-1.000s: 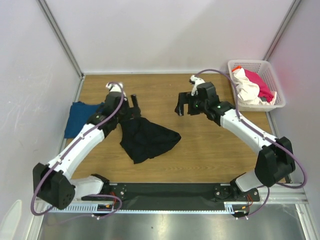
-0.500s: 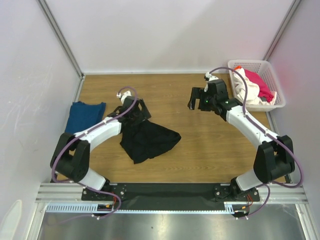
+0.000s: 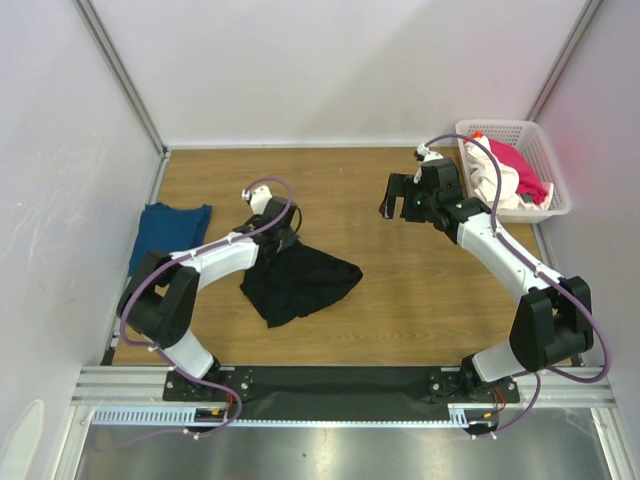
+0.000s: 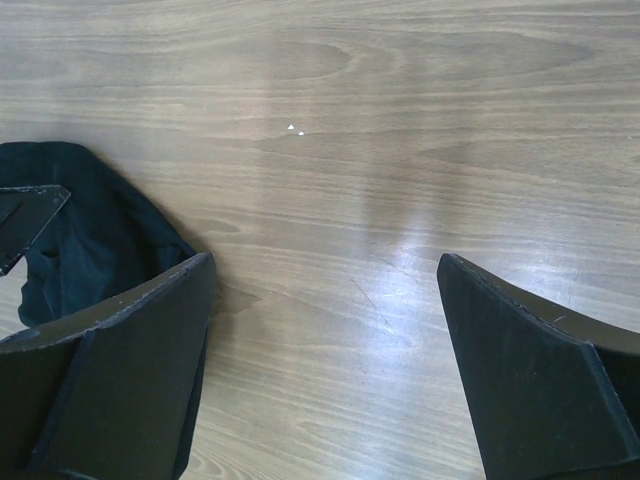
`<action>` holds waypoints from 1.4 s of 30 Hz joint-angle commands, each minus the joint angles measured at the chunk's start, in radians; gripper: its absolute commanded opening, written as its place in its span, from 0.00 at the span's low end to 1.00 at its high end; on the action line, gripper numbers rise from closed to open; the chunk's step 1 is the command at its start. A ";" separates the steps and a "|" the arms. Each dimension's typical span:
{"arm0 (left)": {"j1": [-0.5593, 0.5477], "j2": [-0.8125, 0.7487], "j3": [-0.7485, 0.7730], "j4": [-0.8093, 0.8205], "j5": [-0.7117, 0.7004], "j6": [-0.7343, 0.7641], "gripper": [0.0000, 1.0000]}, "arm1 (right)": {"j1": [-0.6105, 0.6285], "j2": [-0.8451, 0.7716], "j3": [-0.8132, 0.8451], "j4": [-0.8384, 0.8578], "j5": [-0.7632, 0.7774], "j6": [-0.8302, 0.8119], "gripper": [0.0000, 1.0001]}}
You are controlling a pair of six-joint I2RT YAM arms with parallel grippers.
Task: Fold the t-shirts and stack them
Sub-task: Flatten the tshirt out
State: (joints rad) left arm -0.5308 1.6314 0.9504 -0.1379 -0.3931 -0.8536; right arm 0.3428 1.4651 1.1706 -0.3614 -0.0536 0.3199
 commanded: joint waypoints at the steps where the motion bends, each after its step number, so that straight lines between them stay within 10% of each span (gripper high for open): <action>1: 0.006 -0.028 0.025 0.038 -0.058 0.026 0.00 | -0.005 -0.037 -0.002 0.015 -0.006 0.002 1.00; 9: -0.004 -0.280 0.201 0.067 -0.090 0.424 0.00 | -0.085 -0.084 -0.022 0.007 0.011 0.091 1.00; 27: -0.626 -0.042 0.447 0.121 0.189 0.801 0.00 | -0.421 -0.354 -0.138 -0.063 0.047 0.125 1.00; 29: -0.630 0.027 0.508 0.031 0.249 0.809 0.20 | -0.424 -0.368 -0.144 -0.068 0.052 0.114 1.00; 30: -0.630 0.047 0.527 0.003 0.240 0.779 0.72 | -0.424 -0.376 -0.144 -0.070 0.052 0.114 1.00; 32: -0.626 0.056 0.531 -0.038 0.165 0.740 1.00 | -0.424 -0.376 -0.147 -0.068 0.023 0.111 1.00; 42: -0.166 -0.373 0.102 -0.135 0.041 0.273 0.98 | -0.245 -0.332 -0.154 0.024 -0.011 0.024 1.00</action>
State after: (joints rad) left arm -0.8398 1.4544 1.1786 -0.2413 -0.2646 -0.3717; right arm 0.0048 1.1210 1.0119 -0.4053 -0.0864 0.4034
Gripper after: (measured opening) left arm 0.987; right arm 0.995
